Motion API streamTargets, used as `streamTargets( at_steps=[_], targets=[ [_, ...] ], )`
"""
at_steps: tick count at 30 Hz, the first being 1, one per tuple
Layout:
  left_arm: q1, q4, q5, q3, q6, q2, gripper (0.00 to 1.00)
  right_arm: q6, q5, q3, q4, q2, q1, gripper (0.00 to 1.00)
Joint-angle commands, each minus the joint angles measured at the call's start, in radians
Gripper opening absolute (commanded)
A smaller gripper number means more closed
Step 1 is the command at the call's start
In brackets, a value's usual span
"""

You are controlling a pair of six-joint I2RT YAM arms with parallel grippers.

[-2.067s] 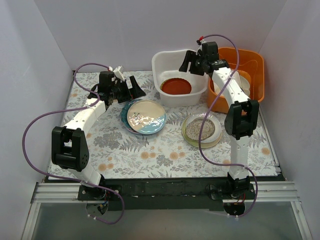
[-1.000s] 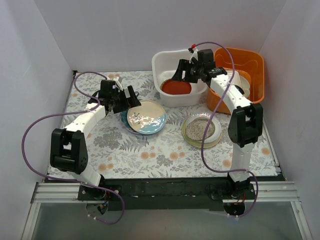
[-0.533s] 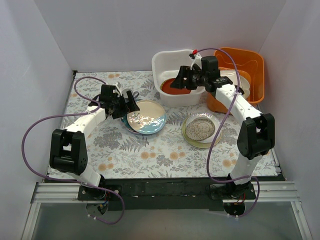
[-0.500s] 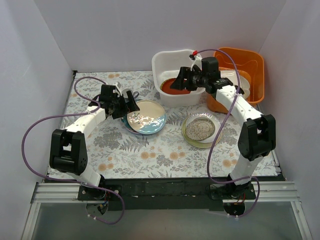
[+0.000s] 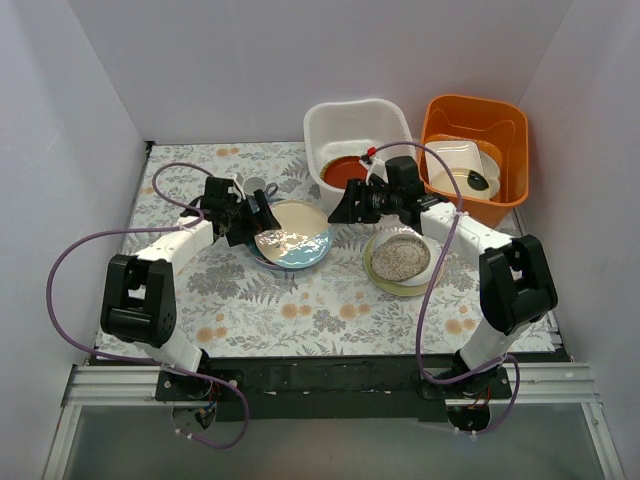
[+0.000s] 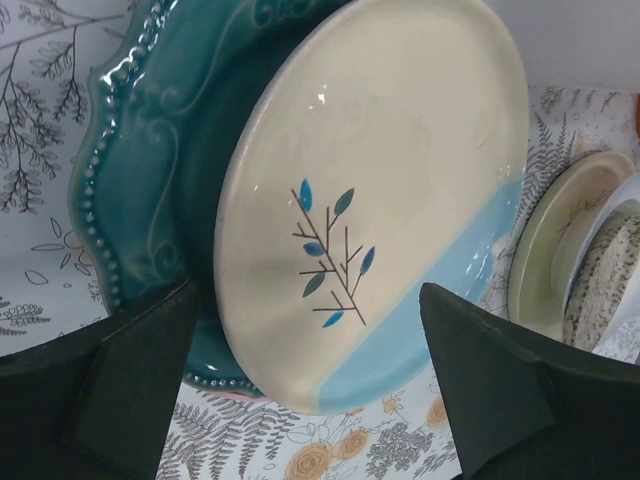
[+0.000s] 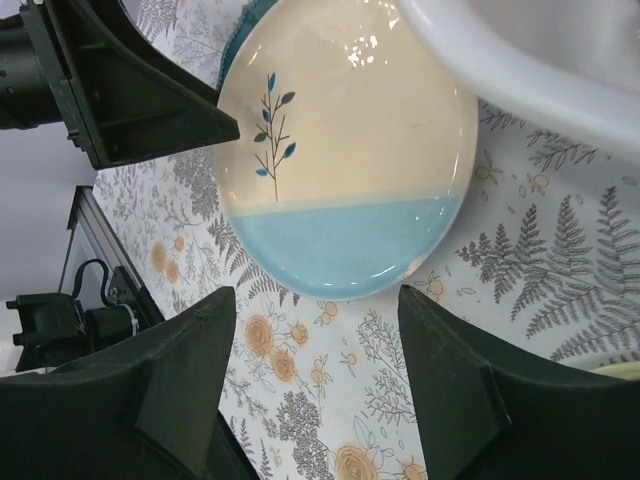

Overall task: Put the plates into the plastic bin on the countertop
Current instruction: Pick up the plate at the center of the board.

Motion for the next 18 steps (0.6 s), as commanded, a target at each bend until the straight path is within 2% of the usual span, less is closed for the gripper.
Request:
streamTargets(
  at_steps=[1, 7, 11, 18],
  targets=[
    [0.005, 0.040, 0.009, -0.026, -0.018, -0.009, 0.91, 0.036, -0.028, -0.070, 0.132, -0.047, 0.014, 0.73],
    [0.006, 0.080, 0.017, -0.063, -0.035, -0.001, 0.86, 0.078, 0.009, -0.140, 0.203, -0.040, 0.025, 0.69],
    [0.006, 0.117, 0.029, -0.092, -0.056, 0.009, 0.79, 0.121, 0.049, -0.218, 0.305, -0.040, 0.026, 0.67],
    [0.006, 0.180, 0.026, -0.164, -0.072, 0.011, 0.59, 0.188, 0.053, -0.265, 0.428, 0.029, 0.029, 0.62]
  ],
)
